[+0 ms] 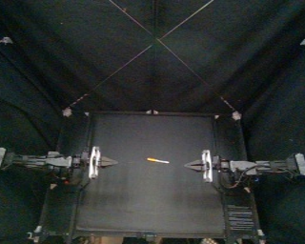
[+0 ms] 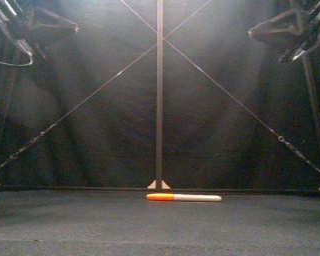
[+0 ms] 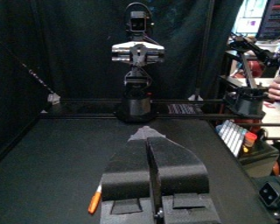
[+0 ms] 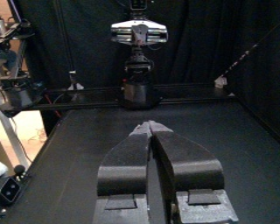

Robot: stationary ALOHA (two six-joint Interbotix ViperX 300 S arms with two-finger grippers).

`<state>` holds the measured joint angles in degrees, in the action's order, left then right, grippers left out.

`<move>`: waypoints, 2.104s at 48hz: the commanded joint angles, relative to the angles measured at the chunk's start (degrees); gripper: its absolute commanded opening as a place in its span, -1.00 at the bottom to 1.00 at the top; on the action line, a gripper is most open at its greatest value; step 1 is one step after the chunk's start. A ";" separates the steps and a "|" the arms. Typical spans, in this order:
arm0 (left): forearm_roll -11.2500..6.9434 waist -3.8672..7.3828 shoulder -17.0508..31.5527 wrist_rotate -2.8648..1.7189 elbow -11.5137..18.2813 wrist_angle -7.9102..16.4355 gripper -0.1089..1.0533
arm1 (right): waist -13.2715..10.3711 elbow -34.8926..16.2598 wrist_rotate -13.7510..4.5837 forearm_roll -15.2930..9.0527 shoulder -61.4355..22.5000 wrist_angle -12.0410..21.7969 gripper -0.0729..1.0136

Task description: Uncap the pen

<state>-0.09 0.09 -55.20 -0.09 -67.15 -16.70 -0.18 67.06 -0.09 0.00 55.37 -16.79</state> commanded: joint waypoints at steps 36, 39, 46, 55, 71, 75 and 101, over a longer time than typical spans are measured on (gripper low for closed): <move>0.97 9.14 36.91 0.53 8.79 -4.57 0.42 | -12.57 -14.33 -0.88 -0.97 -54.05 0.53 0.66; 1.05 9.14 38.58 0.53 9.32 -4.48 0.60 | -12.83 -16.96 -0.79 -1.41 -57.48 1.85 0.67; 1.23 9.14 40.96 0.53 10.37 -4.57 0.78 | -14.50 -20.13 -0.88 -1.49 -60.91 6.15 0.65; 2.02 9.14 43.07 0.53 11.78 -4.48 0.79 | -15.56 -20.57 -0.97 -1.58 -62.14 7.47 0.58; 4.13 9.40 47.29 0.44 16.26 2.46 0.80 | -15.03 -21.53 -1.14 -2.72 -58.97 8.00 -0.01; 4.92 9.67 47.90 0.44 17.84 5.63 0.80 | -14.33 -22.32 -0.79 -2.81 -56.69 8.35 -0.01; 7.12 12.13 53.96 0.44 22.15 10.81 0.77 | -10.37 -26.10 -1.14 -4.57 -55.02 10.37 -0.01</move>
<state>6.86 11.78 -1.41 0.44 -46.41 -5.71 -10.55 42.10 -1.32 -4.66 -1.49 -6.24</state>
